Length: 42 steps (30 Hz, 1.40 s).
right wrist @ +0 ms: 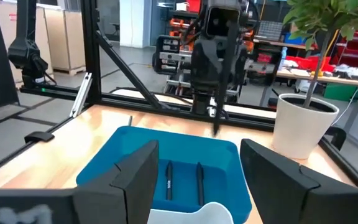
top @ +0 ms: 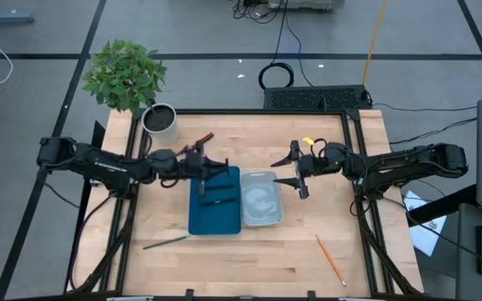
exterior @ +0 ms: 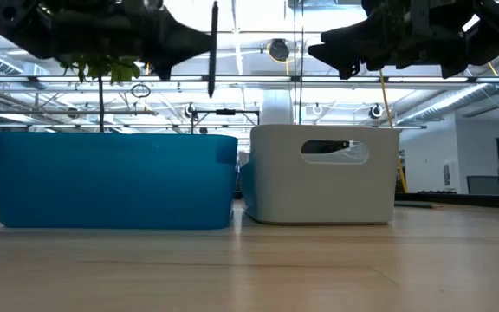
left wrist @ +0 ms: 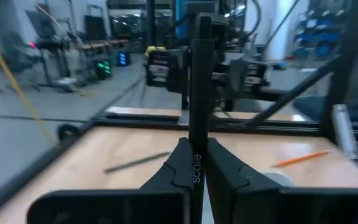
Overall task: Sort pens & pencils
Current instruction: Put the bottom black pen into the blue bin
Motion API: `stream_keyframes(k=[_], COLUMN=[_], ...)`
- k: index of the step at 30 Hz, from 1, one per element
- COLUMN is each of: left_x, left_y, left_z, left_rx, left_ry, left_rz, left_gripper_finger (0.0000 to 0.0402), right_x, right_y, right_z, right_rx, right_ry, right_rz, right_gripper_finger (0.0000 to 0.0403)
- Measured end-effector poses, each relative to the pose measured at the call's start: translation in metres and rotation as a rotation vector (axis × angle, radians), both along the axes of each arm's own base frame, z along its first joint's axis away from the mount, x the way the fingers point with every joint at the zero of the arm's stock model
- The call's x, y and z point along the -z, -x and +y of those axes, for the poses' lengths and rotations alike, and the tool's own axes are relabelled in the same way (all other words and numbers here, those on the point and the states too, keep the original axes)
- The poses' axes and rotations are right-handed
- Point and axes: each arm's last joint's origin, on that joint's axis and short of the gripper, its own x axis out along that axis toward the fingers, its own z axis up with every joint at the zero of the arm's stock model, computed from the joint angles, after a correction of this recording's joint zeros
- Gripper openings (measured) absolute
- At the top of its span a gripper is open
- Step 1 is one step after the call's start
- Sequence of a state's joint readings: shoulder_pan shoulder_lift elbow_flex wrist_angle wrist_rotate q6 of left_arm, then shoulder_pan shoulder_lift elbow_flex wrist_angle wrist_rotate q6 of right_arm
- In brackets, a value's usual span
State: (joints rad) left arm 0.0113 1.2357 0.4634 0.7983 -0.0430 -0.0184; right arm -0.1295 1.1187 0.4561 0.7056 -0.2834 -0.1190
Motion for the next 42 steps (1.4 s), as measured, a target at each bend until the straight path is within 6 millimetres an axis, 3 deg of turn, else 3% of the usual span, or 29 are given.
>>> stream_keyframes(k=[9,24,28,33,38,42], left_x=[-0.004,-0.001,0.002,0.001,0.018,0.025], left_y=[0.008,0.008,0.005,0.007,0.001,-0.005], left_z=[-0.017,-0.018,-0.019,-0.027,-0.040,-0.040], left_rx=[0.038,0.021,0.009,-0.154,-0.139,-0.120], left_ry=[0.002,-0.025,0.047,0.106,0.107,0.095], left_rz=[0.003,0.045,0.289,0.678,0.784,0.836], left_gripper_finger=[0.0017,0.0017,0.0017,0.0017,0.0017,0.0017], right_x=[0.000,0.001,0.001,0.001,0.001,0.002], right_y=[0.000,0.000,0.000,0.000,0.000,0.000], right_z=[0.000,0.000,0.000,0.000,0.000,0.000], right_rx=[-0.001,0.000,-0.001,-0.001,-0.001,0.000], right_ry=[-0.006,-0.028,-0.028,-0.029,-0.029,-0.032], right_rz=[0.002,0.012,0.013,0.017,0.019,0.020], right_gripper_finger=[0.0215,0.0215,0.0215,0.0215,0.0215,0.0215])
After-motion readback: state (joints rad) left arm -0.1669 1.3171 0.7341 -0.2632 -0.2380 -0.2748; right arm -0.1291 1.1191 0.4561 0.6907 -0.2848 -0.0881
